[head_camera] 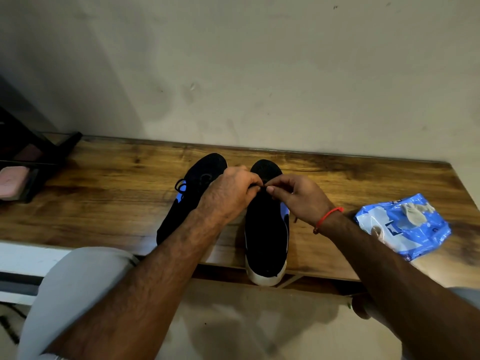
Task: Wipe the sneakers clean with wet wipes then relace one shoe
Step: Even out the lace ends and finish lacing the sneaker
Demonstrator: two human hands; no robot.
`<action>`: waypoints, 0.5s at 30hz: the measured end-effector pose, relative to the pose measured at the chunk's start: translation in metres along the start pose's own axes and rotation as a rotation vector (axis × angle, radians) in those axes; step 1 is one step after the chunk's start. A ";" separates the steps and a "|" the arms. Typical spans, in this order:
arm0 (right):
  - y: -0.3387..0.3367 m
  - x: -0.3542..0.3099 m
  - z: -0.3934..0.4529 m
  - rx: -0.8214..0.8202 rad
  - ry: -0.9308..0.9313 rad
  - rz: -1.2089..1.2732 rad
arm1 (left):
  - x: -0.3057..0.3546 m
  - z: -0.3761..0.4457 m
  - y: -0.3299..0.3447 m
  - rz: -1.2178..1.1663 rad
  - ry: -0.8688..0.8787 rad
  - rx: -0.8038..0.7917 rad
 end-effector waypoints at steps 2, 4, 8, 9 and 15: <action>-0.006 -0.003 0.000 0.069 -0.080 0.009 | 0.002 -0.001 0.003 0.025 0.003 -0.049; -0.007 -0.006 0.000 0.066 -0.179 -0.072 | 0.004 -0.002 0.005 -0.046 -0.026 -0.091; -0.001 -0.011 -0.004 -0.013 -0.244 -0.194 | 0.001 -0.005 0.009 -0.394 -0.297 -0.239; -0.001 -0.011 -0.005 -0.024 -0.244 -0.219 | -0.002 -0.007 0.010 -0.477 -0.379 -0.268; -0.002 -0.014 -0.006 -0.044 -0.249 -0.315 | -0.006 -0.008 0.016 -0.659 -0.477 -0.271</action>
Point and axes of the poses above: each hand's wrist, its own z-axis towards the middle knuckle, its own y-axis out of the palm, x = y × z, the point moved 6 cm from there along z, towards the middle knuckle, and after that the axes turned 4 degrees about z, right-handed, at the moved point
